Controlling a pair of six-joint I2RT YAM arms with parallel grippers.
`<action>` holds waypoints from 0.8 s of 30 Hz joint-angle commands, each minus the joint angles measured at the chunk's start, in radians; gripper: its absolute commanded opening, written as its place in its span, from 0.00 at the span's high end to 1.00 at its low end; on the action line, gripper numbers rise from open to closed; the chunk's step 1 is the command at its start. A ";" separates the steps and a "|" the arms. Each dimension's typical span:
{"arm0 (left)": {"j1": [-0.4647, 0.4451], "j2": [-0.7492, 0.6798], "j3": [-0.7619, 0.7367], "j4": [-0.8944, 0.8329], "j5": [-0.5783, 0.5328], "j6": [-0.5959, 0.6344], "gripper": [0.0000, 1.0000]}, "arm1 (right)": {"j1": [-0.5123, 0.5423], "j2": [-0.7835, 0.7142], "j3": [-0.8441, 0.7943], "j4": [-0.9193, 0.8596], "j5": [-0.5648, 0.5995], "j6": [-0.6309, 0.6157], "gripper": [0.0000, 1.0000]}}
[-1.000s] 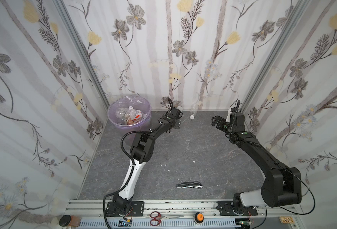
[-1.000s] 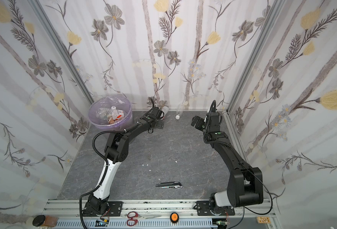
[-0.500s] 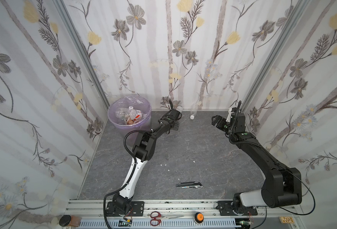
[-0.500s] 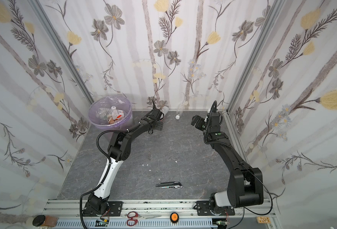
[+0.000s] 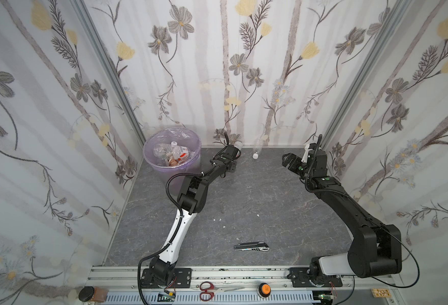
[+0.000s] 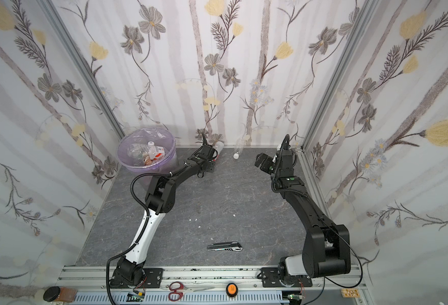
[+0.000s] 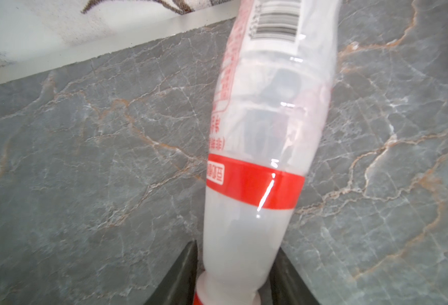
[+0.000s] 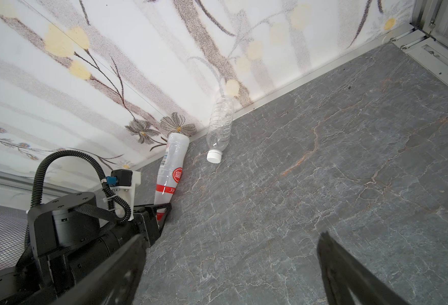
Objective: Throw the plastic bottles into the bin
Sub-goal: 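Close the left gripper on the red-capped bottle's cap end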
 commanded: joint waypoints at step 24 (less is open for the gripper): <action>-0.032 -0.167 -0.154 0.008 -0.005 0.035 0.92 | 0.002 0.006 -0.023 0.077 -0.058 0.037 0.00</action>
